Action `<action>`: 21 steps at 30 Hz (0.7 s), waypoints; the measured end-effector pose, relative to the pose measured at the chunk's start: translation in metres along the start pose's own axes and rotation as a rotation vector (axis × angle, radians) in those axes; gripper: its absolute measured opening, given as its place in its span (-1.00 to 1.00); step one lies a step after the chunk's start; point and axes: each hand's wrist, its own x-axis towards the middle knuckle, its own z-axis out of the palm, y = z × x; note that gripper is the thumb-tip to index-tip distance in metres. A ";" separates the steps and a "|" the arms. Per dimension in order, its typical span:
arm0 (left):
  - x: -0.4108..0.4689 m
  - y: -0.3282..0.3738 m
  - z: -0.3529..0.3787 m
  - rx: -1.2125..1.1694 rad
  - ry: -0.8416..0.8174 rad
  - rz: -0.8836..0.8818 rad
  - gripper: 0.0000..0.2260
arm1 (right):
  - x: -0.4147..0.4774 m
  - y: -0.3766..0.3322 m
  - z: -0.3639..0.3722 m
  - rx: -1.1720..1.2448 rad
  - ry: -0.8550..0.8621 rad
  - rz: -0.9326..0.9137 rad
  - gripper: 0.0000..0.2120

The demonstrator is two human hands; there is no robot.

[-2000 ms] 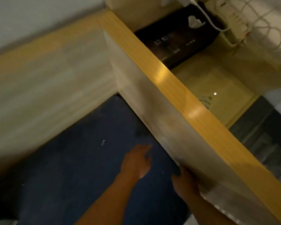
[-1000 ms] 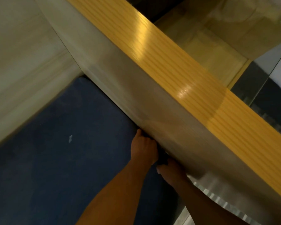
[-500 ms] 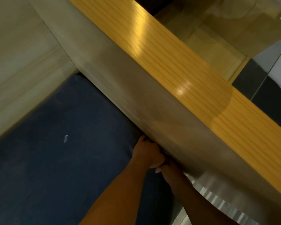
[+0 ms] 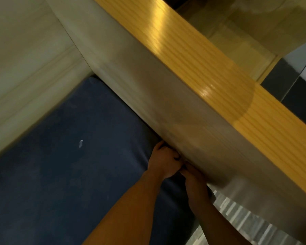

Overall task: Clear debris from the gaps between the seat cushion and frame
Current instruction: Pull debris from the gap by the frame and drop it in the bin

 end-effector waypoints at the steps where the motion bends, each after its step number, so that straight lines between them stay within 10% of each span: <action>1: -0.001 0.000 0.000 -0.020 0.011 -0.007 -0.68 | -0.002 -0.001 0.000 -0.008 0.021 -0.018 -0.88; 12: -0.048 0.004 -0.020 -0.659 0.046 -0.282 -0.84 | -0.032 -0.021 0.028 0.168 0.247 0.038 -0.83; 21: -0.143 -0.032 -0.060 -1.056 0.455 -0.504 -0.93 | -0.076 -0.053 0.095 0.145 0.055 0.005 -0.79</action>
